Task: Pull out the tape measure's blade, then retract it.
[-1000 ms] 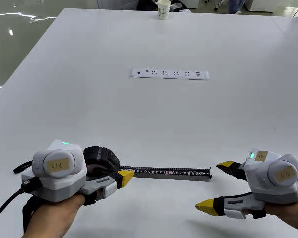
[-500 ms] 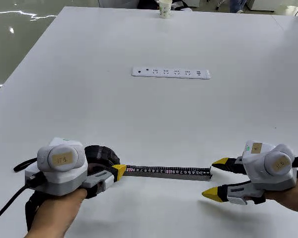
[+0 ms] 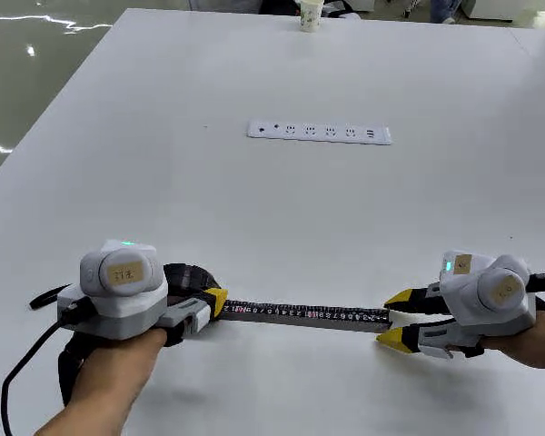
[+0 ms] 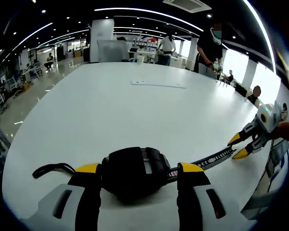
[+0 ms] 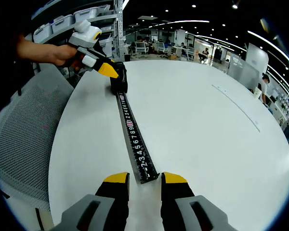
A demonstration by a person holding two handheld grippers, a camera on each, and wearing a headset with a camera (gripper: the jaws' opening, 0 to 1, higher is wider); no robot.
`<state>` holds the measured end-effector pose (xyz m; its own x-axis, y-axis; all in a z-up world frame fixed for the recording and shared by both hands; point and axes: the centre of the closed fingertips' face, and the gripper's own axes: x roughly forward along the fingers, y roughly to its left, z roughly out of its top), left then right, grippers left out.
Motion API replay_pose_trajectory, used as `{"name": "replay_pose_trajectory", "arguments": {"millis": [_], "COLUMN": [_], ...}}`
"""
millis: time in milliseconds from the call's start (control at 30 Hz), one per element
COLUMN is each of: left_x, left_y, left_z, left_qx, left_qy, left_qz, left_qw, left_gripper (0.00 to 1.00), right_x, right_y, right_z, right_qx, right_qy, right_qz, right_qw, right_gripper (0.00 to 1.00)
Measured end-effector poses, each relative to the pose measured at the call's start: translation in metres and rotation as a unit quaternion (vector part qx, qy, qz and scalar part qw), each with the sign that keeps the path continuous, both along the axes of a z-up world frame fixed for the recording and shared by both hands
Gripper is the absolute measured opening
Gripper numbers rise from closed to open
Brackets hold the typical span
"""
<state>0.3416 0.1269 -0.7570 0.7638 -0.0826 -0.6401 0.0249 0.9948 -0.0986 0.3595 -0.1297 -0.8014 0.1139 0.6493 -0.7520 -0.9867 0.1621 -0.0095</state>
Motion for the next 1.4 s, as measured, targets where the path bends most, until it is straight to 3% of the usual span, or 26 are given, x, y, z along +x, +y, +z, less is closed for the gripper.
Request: {"name": "replay_pose_trajectory", "arguments": {"millis": [367,1400], "left_x": [0.003,0.009], "left_y": [0.005,0.005], "left_z": [-0.004,-0.016], "left_qx": [0.003,0.009], "left_qy": [0.006,0.031], "left_qz": [0.008,0.028], "left_qw": [0.9999,0.9991], "left_gripper": [0.56,0.61], "right_x": [0.004,0.003], "right_y": [0.004,0.003], "right_z": [-0.003,-0.003], "right_qx": [0.003,0.011], "right_qy": [0.0,0.007], "right_qz": [0.016,0.008], "right_qw": [0.9999,0.9999], "right_gripper": [0.14,0.1]}}
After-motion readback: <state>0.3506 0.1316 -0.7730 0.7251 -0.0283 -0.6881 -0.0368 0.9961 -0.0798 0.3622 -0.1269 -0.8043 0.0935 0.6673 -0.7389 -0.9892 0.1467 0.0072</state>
